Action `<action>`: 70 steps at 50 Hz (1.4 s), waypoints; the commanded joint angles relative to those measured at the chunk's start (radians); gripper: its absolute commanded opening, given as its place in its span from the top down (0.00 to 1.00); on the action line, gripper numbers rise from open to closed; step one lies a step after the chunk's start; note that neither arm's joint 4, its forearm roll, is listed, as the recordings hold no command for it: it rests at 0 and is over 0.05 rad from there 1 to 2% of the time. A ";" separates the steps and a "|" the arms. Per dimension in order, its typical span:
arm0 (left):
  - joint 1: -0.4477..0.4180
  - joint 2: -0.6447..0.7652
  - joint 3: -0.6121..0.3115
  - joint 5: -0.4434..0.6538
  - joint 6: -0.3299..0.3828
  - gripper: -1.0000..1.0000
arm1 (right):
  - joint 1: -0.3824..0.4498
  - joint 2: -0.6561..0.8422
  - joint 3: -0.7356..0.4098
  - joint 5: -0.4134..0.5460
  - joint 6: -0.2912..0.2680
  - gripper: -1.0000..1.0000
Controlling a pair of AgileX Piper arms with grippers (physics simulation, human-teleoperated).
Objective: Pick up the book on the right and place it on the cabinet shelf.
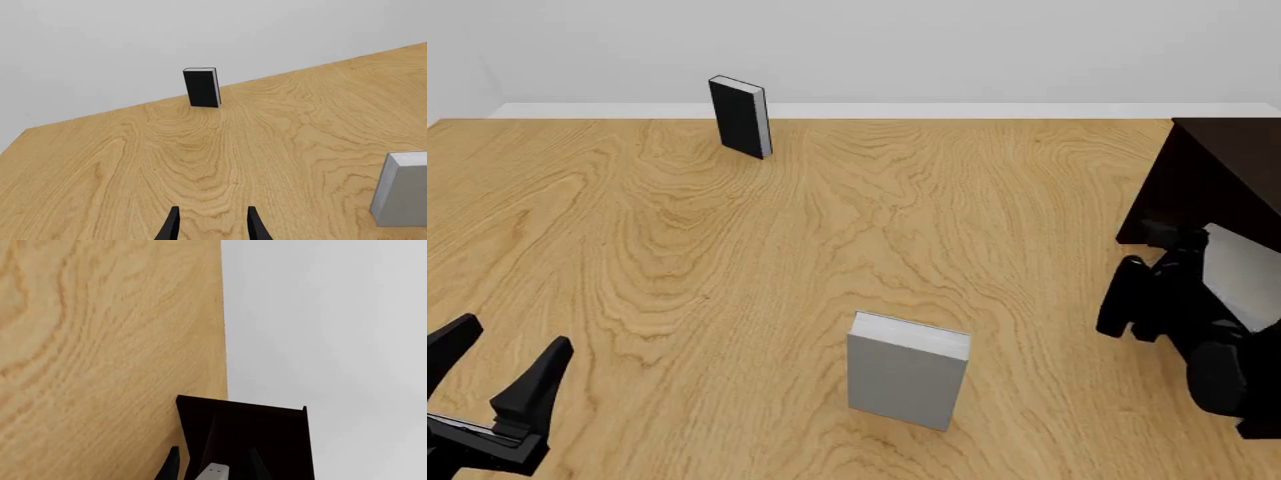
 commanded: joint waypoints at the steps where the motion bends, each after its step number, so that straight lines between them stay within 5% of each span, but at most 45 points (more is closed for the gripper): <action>1: 0.000 0.000 0.000 0.002 0.000 0.00 | 0.008 0.002 -0.024 0.001 -0.020 0.00; 31: 0.007 0.015 0.000 -0.008 -0.006 0.00 | -0.003 0.010 -0.034 0.004 -0.021 0.00; 55: 0.048 0.181 0.000 -0.144 -0.032 0.00 | -0.028 -0.005 -0.022 0.007 -0.023 0.00; 70: 0.029 0.125 0.000 -0.107 -0.031 0.00 | -0.052 -0.020 0.007 -0.002 -0.020 0.00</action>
